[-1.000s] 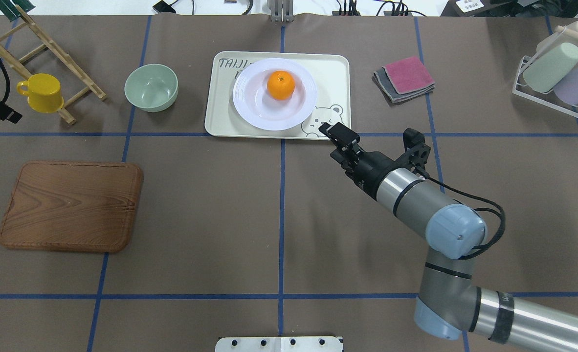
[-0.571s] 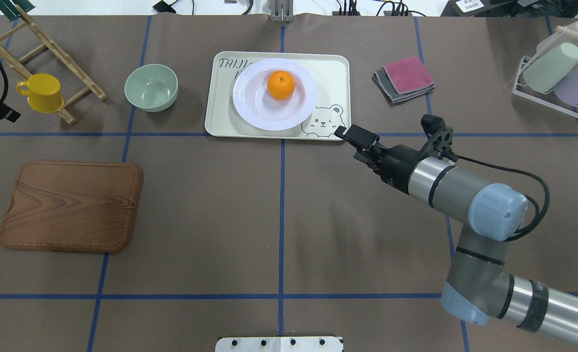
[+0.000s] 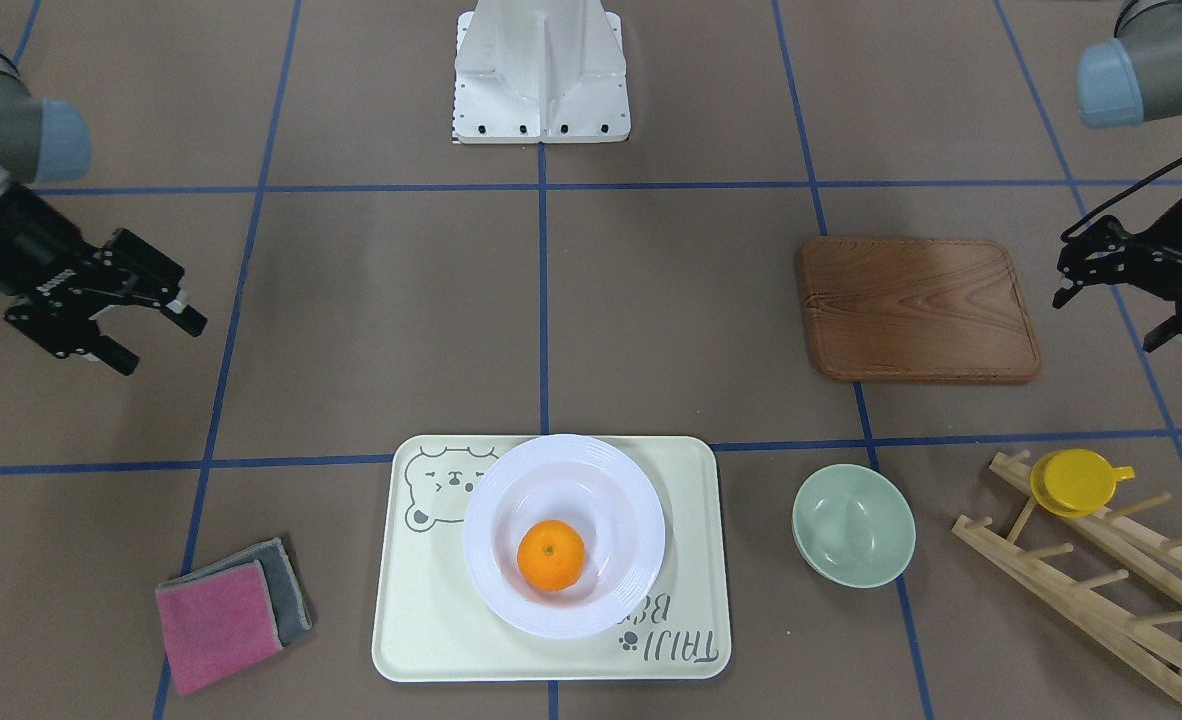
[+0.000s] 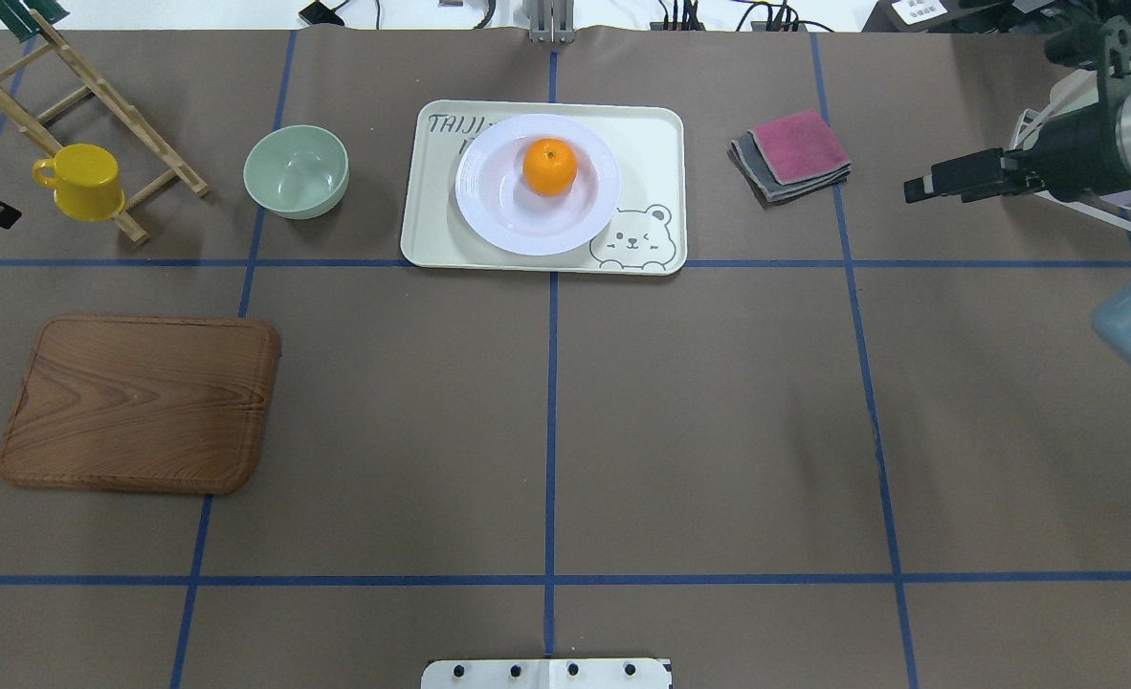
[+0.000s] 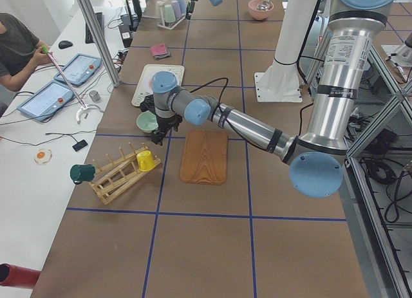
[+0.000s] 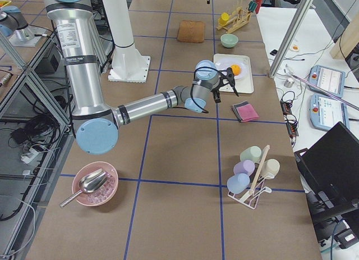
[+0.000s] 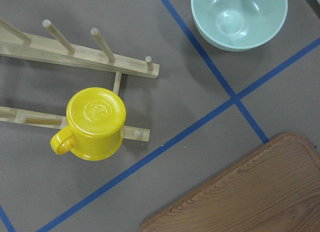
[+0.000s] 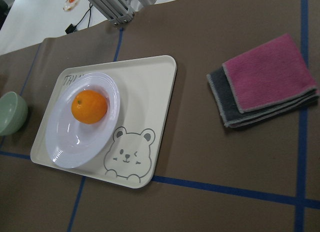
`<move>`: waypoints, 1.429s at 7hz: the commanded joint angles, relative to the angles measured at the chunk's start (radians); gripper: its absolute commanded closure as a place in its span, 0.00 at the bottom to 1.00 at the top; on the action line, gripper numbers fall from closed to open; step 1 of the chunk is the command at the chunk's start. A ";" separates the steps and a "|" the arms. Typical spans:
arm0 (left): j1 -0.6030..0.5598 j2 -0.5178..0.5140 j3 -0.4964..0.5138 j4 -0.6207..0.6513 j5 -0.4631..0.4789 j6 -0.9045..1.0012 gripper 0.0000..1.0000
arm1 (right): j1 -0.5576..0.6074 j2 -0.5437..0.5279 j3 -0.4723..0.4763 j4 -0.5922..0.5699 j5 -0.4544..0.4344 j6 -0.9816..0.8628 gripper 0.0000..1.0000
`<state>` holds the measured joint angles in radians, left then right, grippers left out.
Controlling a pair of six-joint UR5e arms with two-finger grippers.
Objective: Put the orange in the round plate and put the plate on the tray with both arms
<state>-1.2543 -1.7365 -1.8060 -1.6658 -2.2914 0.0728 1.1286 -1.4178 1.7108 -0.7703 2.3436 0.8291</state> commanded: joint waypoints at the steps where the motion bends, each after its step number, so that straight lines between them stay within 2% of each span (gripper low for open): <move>1: -0.040 0.009 0.007 0.005 0.003 0.061 0.00 | 0.086 -0.050 0.001 -0.195 0.017 -0.358 0.01; 2: -0.065 0.014 0.011 0.006 0.004 0.112 0.00 | 0.111 -0.079 0.001 -0.286 -0.006 -0.525 0.01; 3: -0.124 0.026 0.032 0.009 0.001 0.205 0.00 | 0.129 -0.093 0.003 -0.400 -0.067 -0.720 0.01; 4: -0.146 0.029 0.052 0.009 0.001 0.231 0.00 | 0.187 -0.089 0.003 -0.554 -0.093 -0.921 0.01; 5: -0.152 0.029 0.078 0.052 -0.005 0.231 0.01 | 0.241 -0.079 0.025 -0.699 -0.083 -1.062 0.01; 6: -0.190 0.025 0.082 0.174 -0.008 0.229 0.01 | 0.261 -0.098 0.067 -0.757 -0.081 -1.077 0.00; 7: -0.214 0.031 0.082 0.208 -0.011 0.231 0.00 | 0.282 -0.148 0.096 -0.771 -0.038 -1.081 0.01; 8: -0.211 0.063 0.085 0.210 -0.055 0.220 0.00 | 0.316 -0.173 0.099 -0.771 0.015 -1.081 0.00; 10: -0.209 0.064 0.094 0.209 -0.077 0.144 0.00 | 0.321 -0.197 0.104 -0.771 0.016 -1.078 0.00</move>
<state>-1.4637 -1.6755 -1.7188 -1.4581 -2.3560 0.2744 1.4434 -1.6011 1.8122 -1.5400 2.3519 -0.2491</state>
